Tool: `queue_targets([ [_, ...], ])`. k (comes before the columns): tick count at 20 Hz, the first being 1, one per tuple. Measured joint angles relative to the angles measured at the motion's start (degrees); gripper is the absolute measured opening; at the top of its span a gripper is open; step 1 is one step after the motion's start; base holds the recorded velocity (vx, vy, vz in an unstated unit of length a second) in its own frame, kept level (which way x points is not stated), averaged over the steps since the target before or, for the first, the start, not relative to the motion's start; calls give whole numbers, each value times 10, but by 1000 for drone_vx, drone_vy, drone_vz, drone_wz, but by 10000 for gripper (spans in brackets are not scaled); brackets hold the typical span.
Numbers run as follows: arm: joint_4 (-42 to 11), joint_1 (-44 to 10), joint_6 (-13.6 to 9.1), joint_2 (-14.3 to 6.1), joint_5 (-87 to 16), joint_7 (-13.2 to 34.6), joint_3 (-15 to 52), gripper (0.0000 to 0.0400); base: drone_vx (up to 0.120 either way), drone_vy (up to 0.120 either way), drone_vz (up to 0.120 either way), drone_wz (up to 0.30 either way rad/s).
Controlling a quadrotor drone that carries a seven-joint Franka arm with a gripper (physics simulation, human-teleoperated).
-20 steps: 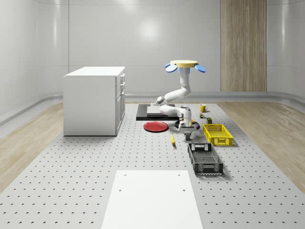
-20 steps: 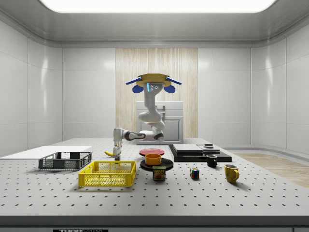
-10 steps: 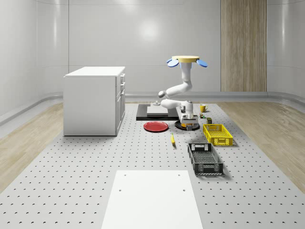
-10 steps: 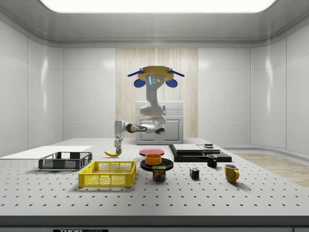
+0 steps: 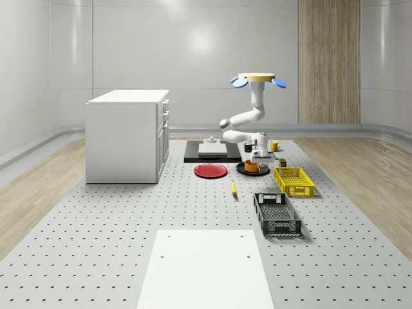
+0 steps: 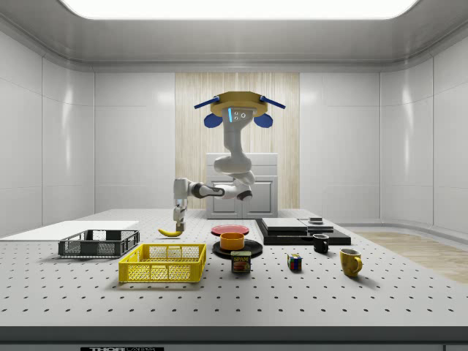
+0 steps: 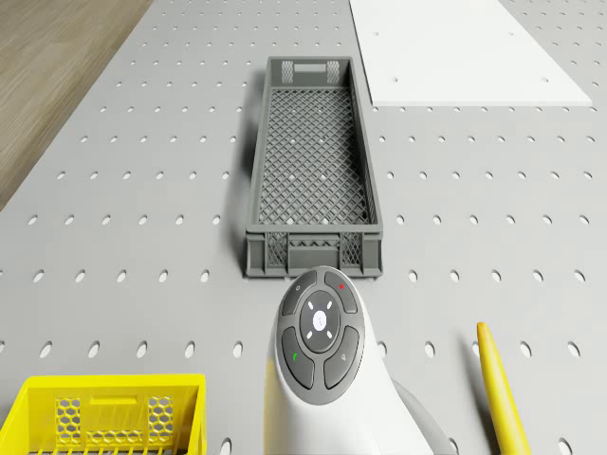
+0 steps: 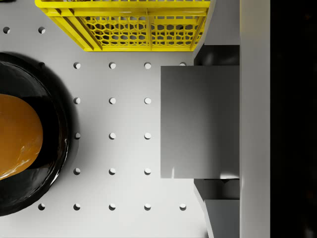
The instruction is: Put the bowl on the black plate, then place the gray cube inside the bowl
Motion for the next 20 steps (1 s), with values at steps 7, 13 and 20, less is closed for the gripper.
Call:
queue_targets([
  [7, 1, -6, 7, -8, 5, 5, 3, 250, -46, -91, 0, 0],
  [13, 2, -10, 12, -14, 10, 8, 5, 250, -100, -120, 0, 0],
  [20, 2, -15, 19, -21, 14, 12, 8, 250, -91, 29, 0, 0],
])
